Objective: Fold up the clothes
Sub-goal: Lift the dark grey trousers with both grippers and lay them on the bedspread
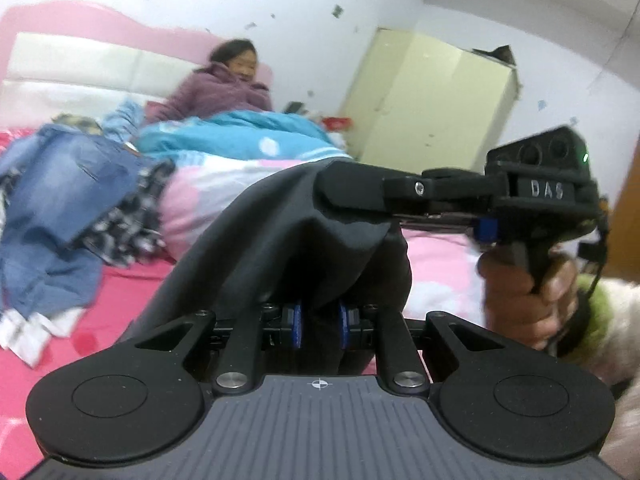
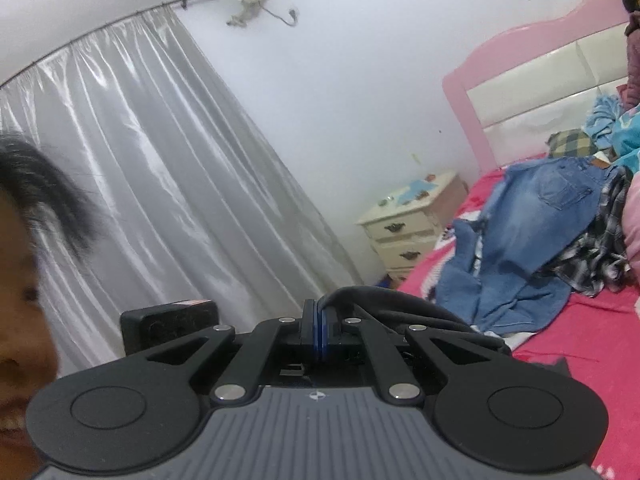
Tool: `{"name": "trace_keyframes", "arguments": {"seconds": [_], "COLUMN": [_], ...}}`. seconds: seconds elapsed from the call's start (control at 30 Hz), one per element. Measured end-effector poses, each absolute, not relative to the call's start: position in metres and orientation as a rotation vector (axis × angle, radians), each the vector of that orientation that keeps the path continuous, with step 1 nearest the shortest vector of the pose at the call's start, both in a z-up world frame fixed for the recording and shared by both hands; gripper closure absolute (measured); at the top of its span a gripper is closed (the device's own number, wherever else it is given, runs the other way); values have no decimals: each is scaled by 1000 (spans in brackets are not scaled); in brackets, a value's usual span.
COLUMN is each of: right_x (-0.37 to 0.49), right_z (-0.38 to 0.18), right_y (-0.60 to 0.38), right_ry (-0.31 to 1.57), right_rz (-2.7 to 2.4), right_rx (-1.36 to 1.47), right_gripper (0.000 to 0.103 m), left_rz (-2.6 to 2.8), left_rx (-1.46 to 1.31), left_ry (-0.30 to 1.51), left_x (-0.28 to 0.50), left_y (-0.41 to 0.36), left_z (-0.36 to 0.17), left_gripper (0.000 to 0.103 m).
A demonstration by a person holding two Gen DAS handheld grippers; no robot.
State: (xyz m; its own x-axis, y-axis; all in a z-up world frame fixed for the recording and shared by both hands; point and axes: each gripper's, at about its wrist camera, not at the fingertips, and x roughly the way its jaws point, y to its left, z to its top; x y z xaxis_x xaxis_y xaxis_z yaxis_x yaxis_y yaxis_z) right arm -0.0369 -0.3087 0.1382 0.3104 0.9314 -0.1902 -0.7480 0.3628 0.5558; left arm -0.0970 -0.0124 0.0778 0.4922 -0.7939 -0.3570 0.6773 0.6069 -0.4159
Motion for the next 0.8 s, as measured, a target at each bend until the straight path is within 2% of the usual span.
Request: {"name": "trace_keyframes", "arguments": {"seconds": [0.17,0.2,0.27,0.33,0.4,0.5,0.57,0.63,0.67,0.8], "right_x": [-27,-19,2,29,55,75,78,72,68,53], "right_z": [116,104,69,22,-24,-68,-69,-61,-56,-56], "right_y": [-291,-284,-265,-242,-226,-232,-259,-289,-304,-347], "right_ry": [553,578,681,836,1005,1125,1120,1080,1054,1043], "right_rz": [1129,1117,1066,972,865,721,718,714,708,623], "right_rx": [408,403,353,272,214,204,317,407,440,476], "right_gripper": [100,100,97,88,61,61,60,56,53,52], "left_rz": [-826,-783,-668,-539,-429,-350,-355,-388,-412,-542], "left_rx": [-220,-203,-160,-107,-80,-170,-212,-201,-188,-133], "left_ry": [596,624,711,796,879,976,1008,1014,1013,1004], "left_x": [-92,-88,-69,-50,-33,-18,-14,-13,-14,-18], "left_y": [-6,-3,1,6,14,31,36,32,28,-3], "left_z": [67,57,25,-10,-45,-86,-101,-104,-103,-96], "left_gripper": [83,81,69,63,62,62,60,50,48,39]}}
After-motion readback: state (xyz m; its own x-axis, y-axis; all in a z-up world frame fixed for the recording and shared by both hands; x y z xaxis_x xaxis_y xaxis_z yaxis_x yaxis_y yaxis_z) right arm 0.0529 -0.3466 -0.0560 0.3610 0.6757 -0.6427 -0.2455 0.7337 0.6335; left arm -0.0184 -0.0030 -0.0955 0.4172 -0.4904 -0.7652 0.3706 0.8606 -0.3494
